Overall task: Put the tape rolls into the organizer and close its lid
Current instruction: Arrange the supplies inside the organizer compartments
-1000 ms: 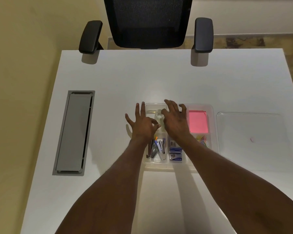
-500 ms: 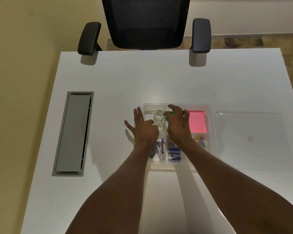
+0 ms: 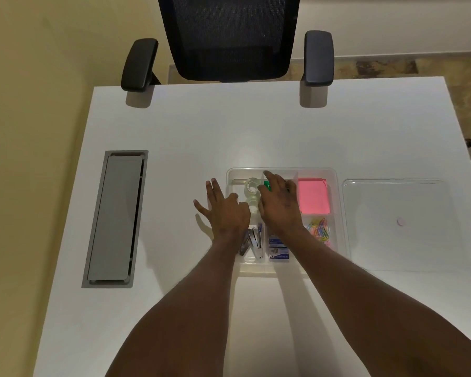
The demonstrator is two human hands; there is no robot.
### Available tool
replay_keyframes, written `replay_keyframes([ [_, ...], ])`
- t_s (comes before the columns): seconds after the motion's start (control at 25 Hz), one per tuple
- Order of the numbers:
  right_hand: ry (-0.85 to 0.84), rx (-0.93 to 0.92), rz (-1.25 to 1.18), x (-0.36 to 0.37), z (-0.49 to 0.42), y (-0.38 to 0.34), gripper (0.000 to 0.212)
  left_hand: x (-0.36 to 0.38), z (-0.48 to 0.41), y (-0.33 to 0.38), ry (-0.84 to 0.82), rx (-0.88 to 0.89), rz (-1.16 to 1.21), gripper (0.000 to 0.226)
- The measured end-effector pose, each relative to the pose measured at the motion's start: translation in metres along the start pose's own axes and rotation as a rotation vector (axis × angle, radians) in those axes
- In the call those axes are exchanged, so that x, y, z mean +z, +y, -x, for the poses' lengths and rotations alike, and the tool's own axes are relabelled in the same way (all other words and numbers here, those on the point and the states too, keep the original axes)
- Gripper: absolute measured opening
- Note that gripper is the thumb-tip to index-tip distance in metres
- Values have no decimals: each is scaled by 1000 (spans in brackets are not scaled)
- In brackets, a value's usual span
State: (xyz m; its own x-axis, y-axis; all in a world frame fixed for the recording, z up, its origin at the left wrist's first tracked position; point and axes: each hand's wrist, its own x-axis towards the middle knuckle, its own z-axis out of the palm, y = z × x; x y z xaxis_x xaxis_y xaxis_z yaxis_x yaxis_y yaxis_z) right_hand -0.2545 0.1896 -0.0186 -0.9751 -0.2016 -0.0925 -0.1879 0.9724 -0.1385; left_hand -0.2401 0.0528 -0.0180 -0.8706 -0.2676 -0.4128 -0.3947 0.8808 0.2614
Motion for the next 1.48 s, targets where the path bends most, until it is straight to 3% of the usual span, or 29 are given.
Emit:
replay_keyframes([
  [0.32,-145,35,72,1,1,-7,43,4,-5,8,-87,39,-77,59],
  [0.8,-184,81,3,20,12,-10,55,13,0,-2,-43,102,-66,63],
  [1.0,-157,50,3,16,13,-6,47,15,6,-7,-36,78,-37,58],
  [1.12,-102,10,-1,13,19,-3,43,13,13,-8,40,74,8,42],
  [1.32,78,-87,10,20,54,-3,37,10,39,-21,250,91,-20,36],
  [1.48,73,-151,38,25,90,0,38,19,66,-38,350,158,-121,27],
])
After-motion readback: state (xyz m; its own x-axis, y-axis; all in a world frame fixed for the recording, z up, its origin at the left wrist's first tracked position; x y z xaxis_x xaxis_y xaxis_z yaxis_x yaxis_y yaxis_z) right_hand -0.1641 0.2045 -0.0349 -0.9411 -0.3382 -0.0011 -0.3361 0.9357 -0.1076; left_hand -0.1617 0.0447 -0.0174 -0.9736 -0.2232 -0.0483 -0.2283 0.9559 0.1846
